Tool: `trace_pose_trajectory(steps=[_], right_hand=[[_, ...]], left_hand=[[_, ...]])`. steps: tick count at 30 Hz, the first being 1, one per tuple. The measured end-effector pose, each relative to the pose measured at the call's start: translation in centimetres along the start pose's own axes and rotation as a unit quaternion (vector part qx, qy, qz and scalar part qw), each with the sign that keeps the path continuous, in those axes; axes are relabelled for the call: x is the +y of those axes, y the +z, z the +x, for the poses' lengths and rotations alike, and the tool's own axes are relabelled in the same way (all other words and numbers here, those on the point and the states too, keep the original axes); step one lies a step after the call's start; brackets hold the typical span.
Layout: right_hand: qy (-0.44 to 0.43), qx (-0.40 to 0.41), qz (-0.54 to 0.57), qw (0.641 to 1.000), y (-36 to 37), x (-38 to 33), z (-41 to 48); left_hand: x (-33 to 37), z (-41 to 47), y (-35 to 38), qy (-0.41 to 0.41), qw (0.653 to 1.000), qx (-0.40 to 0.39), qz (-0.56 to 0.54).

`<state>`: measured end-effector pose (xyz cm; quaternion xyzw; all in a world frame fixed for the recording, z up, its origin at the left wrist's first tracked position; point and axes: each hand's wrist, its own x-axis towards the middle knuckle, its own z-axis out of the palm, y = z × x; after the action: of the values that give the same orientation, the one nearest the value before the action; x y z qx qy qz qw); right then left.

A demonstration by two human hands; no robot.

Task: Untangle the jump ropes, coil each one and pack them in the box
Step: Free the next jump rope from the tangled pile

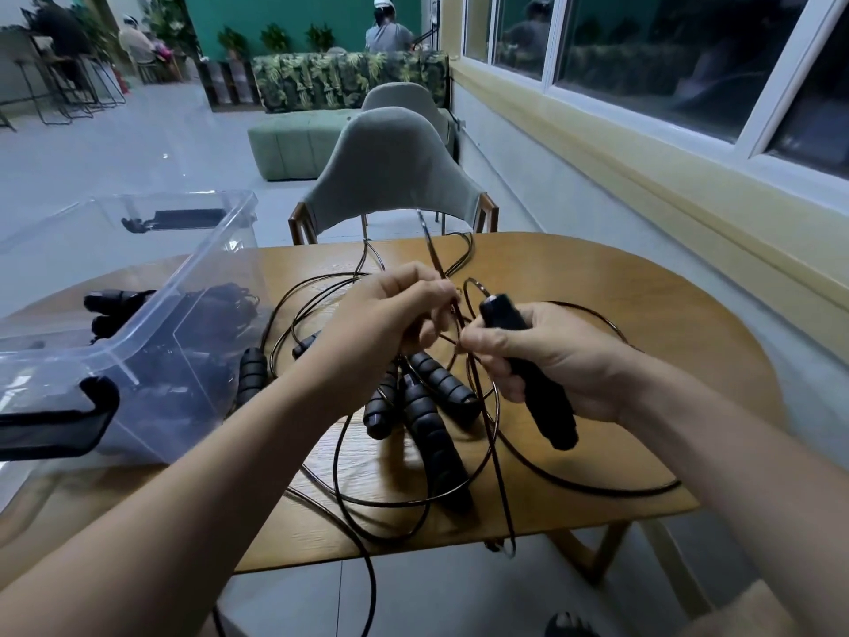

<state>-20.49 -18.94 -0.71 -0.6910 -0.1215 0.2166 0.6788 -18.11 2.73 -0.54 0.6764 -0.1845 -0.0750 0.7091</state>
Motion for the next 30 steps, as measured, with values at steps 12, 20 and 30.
trace_pose_trajectory(steps=[12, 20, 30], right_hand=[[-0.06, 0.019, 0.01, 0.998, 0.7, -0.8, -0.8], [-0.15, 0.165, 0.169, 0.96, -2.3, -3.6, -0.7], [-0.154, 0.199, 0.222, 0.942, -4.2, -3.5, -0.1]], left_hand=[[-0.1, 0.2, -0.6, -0.032, 0.999, 0.029, 0.009], [-1.0, -1.8, 2.6, -0.105, 0.961, -0.209, 0.149], [-1.8, -2.2, 4.4, -0.086, 0.941, -0.264, 0.193]])
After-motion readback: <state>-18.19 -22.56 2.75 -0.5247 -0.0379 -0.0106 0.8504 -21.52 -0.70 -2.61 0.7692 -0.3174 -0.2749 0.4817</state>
